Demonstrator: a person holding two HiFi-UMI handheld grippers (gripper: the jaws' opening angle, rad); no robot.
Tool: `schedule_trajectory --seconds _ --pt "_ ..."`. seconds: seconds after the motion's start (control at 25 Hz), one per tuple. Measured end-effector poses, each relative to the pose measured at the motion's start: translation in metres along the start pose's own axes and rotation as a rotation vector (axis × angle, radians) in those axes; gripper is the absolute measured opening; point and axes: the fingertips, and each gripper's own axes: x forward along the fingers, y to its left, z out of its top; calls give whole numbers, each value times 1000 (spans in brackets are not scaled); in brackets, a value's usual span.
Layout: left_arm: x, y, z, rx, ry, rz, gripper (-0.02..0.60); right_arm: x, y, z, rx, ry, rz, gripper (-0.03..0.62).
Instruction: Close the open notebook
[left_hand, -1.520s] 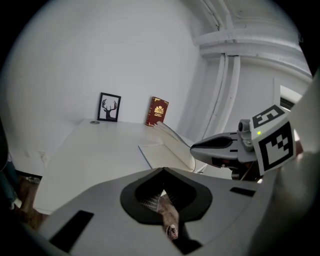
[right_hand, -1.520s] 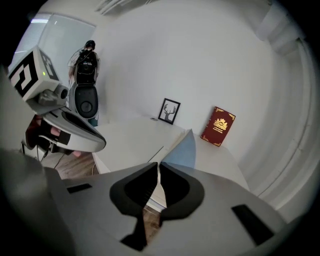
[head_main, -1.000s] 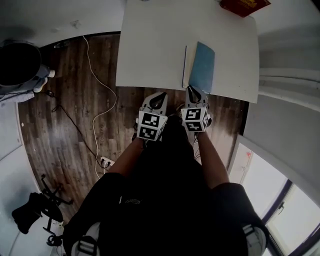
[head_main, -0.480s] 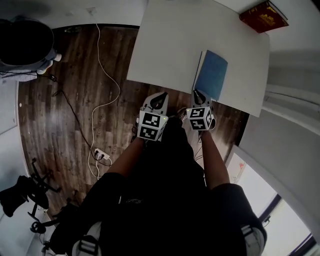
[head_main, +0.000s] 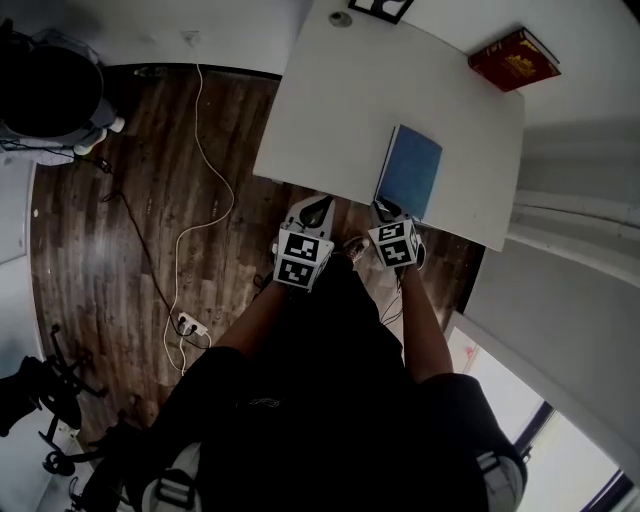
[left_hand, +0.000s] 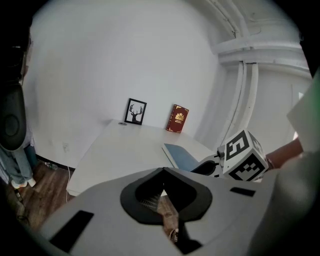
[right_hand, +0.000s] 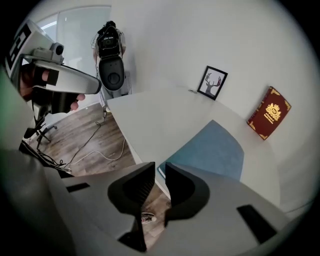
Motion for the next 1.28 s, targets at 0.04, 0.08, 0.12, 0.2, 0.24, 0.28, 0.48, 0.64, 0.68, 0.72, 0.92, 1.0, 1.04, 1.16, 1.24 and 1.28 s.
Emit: schedule_trajectory --seconds 0.04,0.08,0.12,0.2,0.24,0.28,0.48,0.64,0.68,0.72,0.92,1.0,1.04,1.16,1.24,1.28 --pt "1 -2 2 4 -5 -6 3 -3 0 2 7 -10 -4 67" --pt "1 -4 4 9 -11 -14 3 -8 -1 5 14 -25 -14 73" --pt "3 -6 6 13 -19 -22 3 -14 -3 8 23 -42 -26 79" --pt "4 -10 12 25 -29 -40 3 -26 -10 15 49 -87 -51 85" --pt "5 -13 16 34 -30 -48 3 -33 -12 19 68 -116 -59 85" --pt "6 -16 19 42 -31 -57 3 -39 -14 22 91 -149 -64 85" --pt "14 -41 36 76 -49 -107 3 -82 -32 32 220 -322 -125 79" --pt "22 -70 54 107 -87 -158 3 -128 -51 37 311 -464 -181 41" --pt "23 -78 60 114 -102 -171 2 -139 -56 40 318 -495 -190 37" --pt "25 -86 67 125 -115 -180 3 -149 -60 42 316 -518 -203 35" --pt "37 -119 105 191 -180 -179 3 -187 -94 54 323 -621 -271 28" --pt "40 -133 119 203 -208 -175 3 -204 -109 55 343 -659 -300 26" --pt "41 -141 125 208 -223 -174 3 -213 -116 54 354 -670 -313 26" --pt "43 -162 143 222 -258 -177 3 -238 -132 55 369 -722 -363 26" --pt "43 -173 152 234 -274 -180 2 -252 -140 59 370 -770 -384 26" --pt "42 -178 157 241 -283 -181 3 -257 -142 60 368 -787 -385 26"
